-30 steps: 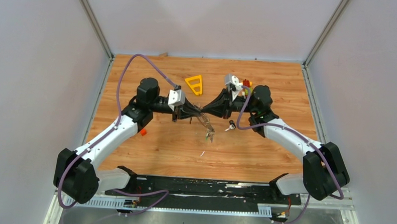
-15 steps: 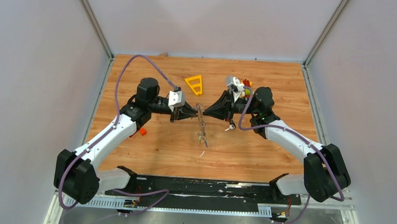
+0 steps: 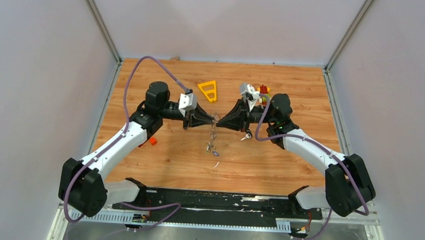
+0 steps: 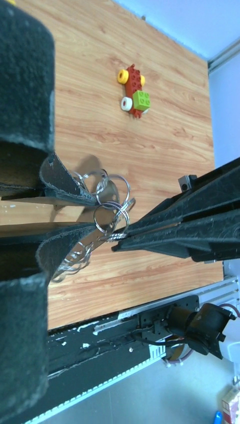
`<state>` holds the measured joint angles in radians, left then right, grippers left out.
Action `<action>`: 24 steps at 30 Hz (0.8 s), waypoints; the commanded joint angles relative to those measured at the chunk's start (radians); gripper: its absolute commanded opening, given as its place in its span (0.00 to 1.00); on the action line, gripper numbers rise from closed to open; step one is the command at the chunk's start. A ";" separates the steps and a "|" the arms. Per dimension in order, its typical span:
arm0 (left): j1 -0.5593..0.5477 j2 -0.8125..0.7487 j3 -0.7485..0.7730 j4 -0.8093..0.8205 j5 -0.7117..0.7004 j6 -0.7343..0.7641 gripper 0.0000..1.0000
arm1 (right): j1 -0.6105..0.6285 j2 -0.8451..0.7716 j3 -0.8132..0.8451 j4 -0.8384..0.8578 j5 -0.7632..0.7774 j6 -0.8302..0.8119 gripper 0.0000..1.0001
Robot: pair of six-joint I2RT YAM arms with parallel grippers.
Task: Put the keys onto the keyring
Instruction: Adjust the keyring.
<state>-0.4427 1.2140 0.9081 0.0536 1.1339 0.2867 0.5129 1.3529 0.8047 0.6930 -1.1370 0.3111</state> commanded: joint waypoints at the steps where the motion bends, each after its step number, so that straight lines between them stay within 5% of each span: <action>1: -0.002 0.018 0.041 0.078 0.016 -0.088 0.24 | 0.029 -0.010 0.032 -0.032 -0.032 -0.068 0.00; 12: -0.010 0.030 0.056 -0.014 0.009 -0.020 0.23 | 0.036 0.006 0.086 -0.234 0.030 -0.197 0.00; 24: -0.010 0.035 0.126 -0.402 0.021 0.336 0.30 | 0.029 0.015 0.110 -0.309 -0.070 -0.299 0.00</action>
<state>-0.4458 1.2610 0.9852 -0.1917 1.1240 0.4412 0.5419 1.3567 0.8600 0.4072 -1.1412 0.0879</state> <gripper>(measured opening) 0.283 0.015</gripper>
